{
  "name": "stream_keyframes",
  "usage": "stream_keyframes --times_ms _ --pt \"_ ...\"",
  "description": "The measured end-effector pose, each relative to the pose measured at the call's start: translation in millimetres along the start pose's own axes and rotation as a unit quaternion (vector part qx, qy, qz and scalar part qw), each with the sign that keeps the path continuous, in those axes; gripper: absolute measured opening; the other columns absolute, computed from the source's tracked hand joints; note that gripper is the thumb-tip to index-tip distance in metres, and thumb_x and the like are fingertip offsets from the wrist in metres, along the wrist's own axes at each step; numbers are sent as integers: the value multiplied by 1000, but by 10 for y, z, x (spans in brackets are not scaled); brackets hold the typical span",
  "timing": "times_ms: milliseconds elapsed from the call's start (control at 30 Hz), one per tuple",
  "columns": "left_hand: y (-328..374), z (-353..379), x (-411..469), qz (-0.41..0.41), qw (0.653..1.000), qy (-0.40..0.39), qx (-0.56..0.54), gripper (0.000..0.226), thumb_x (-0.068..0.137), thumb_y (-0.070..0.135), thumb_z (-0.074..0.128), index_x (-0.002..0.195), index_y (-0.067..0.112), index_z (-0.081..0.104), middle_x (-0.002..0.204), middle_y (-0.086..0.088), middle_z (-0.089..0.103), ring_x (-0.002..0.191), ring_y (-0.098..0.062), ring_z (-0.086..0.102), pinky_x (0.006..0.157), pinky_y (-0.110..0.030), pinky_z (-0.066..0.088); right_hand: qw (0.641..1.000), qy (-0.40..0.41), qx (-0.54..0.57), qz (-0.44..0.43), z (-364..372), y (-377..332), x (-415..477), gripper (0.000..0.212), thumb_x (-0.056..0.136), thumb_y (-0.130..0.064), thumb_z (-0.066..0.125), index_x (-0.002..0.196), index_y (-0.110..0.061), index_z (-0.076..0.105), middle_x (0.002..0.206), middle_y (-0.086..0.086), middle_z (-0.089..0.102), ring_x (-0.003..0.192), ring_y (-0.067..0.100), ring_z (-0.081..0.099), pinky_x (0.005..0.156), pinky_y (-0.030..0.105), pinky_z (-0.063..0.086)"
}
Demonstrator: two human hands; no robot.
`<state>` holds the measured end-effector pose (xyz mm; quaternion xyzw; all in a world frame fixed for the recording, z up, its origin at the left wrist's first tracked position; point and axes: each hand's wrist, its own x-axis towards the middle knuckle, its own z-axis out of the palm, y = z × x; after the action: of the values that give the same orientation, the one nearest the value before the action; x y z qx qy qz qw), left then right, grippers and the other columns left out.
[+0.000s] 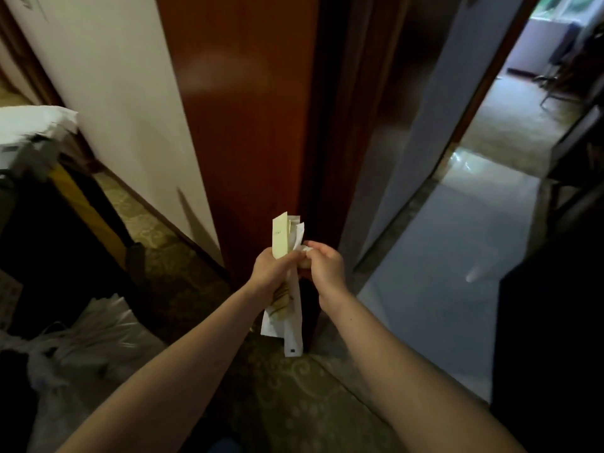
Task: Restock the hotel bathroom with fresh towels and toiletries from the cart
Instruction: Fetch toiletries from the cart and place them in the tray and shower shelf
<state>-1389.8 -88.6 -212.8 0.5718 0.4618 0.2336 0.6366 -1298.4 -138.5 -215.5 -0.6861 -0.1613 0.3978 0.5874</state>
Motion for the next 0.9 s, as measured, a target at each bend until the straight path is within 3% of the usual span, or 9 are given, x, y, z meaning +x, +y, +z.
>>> stream_keyframes --times_ms 133,267,333,467,600,667,733,900 --pt "0 537 -107 3 1000 -20 19 9 88 22 68 94 17 63 81 0 66 72 -11 63 59 -21 48 998 59 38 9 -551 70 -58 28 96 -11 53 121 -13 64 111 8 69 98 19 67 76 27 57" --pt "24 1081 -149 13 996 -76 38 6 90 18 67 88 20 61 80 1 63 72 -8 61 51 -14 46 992 114 59 15 -1083 120 -53 26 93 -11 57 118 -13 67 106 8 72 97 22 69 89 38 58" --pt "66 1341 -134 -1 995 -91 46 11 88 19 68 83 22 59 79 0 63 71 -9 60 51 -18 45 988 137 74 12 -1328 106 -43 26 94 -10 56 118 -12 67 106 8 71 96 21 69 86 34 59" --pt "117 1824 21 -27 988 -133 72 18 86 23 69 100 13 63 82 -4 65 71 -13 63 53 -21 45 979 177 98 6 -1816 60 58 28 94 -7 57 121 -9 64 111 11 69 96 21 68 69 21 56" --pt "208 2349 253 -29 980 -180 85 21 83 21 70 97 5 69 75 -7 68 63 -16 65 54 -25 51 969 217 115 2 -2290 -3 321 31 94 -5 58 124 -9 62 115 13 67 97 22 66 72 24 56" --pt "260 2593 366 -28 976 -197 83 9 84 18 68 86 9 68 72 -9 67 62 -18 63 60 -29 52 965 230 128 6 -2479 -54 479 31 94 -4 58 124 -9 62 113 13 67 93 20 66 71 24 56" --pt "350 2897 567 -25 973 -213 80 7 87 17 68 81 16 63 74 -7 66 62 -16 62 56 -24 52 962 240 132 8 -2717 -123 754 32 94 -4 57 125 -7 61 114 15 66 96 22 66 73 26 57" --pt "728 3762 1329 -26 972 -228 48 26 84 22 72 102 18 54 82 -4 64 65 -11 60 49 -18 49 955 262 136 -5 -3369 -494 1608 26 93 -4 56 119 -8 62 101 12 67 87 19 66 78 32 57"
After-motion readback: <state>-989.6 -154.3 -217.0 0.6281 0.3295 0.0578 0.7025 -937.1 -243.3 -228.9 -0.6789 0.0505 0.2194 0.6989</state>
